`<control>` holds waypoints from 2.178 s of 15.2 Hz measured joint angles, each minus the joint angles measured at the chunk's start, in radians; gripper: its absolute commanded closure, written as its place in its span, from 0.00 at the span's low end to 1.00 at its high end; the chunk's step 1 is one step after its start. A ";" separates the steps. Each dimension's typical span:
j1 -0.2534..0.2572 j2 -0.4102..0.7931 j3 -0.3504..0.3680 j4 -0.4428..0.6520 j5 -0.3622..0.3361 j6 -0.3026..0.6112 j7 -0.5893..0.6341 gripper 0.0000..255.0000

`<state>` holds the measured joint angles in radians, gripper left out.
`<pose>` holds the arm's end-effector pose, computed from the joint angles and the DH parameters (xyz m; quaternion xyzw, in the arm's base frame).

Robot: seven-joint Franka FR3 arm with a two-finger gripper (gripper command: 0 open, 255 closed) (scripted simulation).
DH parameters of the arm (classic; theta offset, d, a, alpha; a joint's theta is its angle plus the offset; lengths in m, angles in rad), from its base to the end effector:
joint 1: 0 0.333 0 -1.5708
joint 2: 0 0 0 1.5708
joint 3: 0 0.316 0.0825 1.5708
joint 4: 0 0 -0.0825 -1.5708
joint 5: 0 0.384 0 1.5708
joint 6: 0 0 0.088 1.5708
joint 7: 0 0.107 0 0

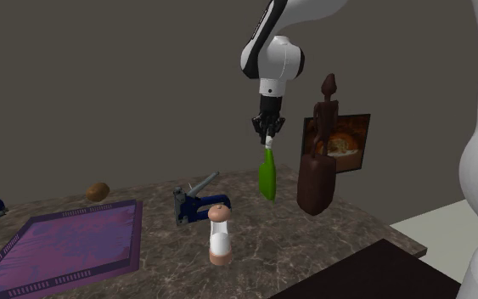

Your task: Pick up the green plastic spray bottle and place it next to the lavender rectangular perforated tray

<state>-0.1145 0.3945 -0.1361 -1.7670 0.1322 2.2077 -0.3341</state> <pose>0.6379 -0.1509 0.3470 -0.9992 -0.0096 -0.0326 0.0196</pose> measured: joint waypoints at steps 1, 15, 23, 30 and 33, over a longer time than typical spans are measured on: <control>0.000 -0.005 -0.001 0.009 -0.002 -0.014 0.002 1.00; 0.002 -0.074 -0.009 0.100 -0.021 -0.173 0.019 1.00; 0.002 -0.092 -0.011 0.184 -0.027 -0.274 0.028 1.00; 0.001 -0.103 -0.012 0.263 -0.031 -0.364 0.036 1.00; 0.000 -0.104 -0.012 0.304 -0.033 -0.406 0.040 1.00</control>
<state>-0.1141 0.2908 -0.1482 -1.4628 0.0997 1.8020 -0.2945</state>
